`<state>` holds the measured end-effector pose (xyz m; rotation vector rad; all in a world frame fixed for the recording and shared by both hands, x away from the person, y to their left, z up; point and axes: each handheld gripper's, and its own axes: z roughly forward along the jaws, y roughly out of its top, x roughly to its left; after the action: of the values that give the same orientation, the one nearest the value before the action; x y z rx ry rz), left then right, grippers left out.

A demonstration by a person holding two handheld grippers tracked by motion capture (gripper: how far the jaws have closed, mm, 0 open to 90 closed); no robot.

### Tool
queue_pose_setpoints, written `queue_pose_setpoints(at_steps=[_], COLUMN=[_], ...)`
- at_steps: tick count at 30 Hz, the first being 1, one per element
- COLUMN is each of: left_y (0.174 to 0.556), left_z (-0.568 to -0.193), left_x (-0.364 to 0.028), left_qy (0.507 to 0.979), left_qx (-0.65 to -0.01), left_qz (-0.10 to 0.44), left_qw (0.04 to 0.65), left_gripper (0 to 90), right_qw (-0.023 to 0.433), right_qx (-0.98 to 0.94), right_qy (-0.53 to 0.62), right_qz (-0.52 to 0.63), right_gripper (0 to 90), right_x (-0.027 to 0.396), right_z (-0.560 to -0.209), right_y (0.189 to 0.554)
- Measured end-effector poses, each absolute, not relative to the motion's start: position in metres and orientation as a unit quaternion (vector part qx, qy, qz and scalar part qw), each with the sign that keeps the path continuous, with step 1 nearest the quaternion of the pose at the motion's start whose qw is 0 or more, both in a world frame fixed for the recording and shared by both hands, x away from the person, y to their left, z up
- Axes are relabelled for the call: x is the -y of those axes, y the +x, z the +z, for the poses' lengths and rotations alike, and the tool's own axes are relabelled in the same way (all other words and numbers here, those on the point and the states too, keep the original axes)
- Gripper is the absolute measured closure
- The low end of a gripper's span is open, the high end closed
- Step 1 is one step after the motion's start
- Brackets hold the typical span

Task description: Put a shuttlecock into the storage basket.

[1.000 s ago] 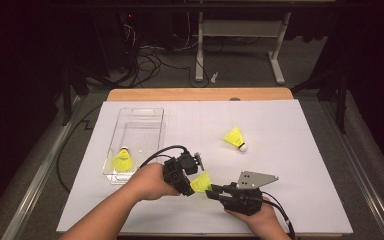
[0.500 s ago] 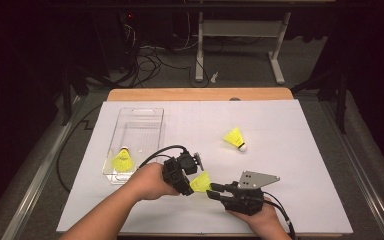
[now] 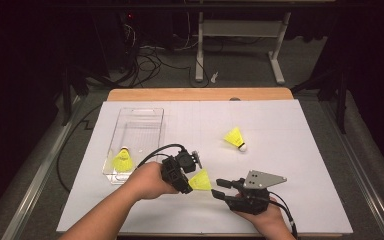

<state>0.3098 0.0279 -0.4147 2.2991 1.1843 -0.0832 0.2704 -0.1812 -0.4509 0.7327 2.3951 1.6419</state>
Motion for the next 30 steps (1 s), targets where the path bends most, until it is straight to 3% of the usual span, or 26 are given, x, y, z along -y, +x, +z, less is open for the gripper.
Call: queue_pose_setpoints(at_steps=[16, 30], left_y=[0.315, 0.317], left_z=[-0.419, -0.417], left_x=[-0.035, -0.037], left_qy=[0.842, 0.836], left_qx=[-0.467, -0.471], left_qz=[-0.026, -0.032], left_qw=[0.270, 0.278], left_gripper=[63.5, 63.4], right_qw=[0.128, 0.183], right_qx=[-0.778, -0.782], right_qy=[0.297, 0.319], right_qz=[0.538, 0.502], right_gripper=[22.7, 5.1], right_x=[0.198, 0.207], right_z=[-0.455, -0.453], right_y=[0.278, 0.285])
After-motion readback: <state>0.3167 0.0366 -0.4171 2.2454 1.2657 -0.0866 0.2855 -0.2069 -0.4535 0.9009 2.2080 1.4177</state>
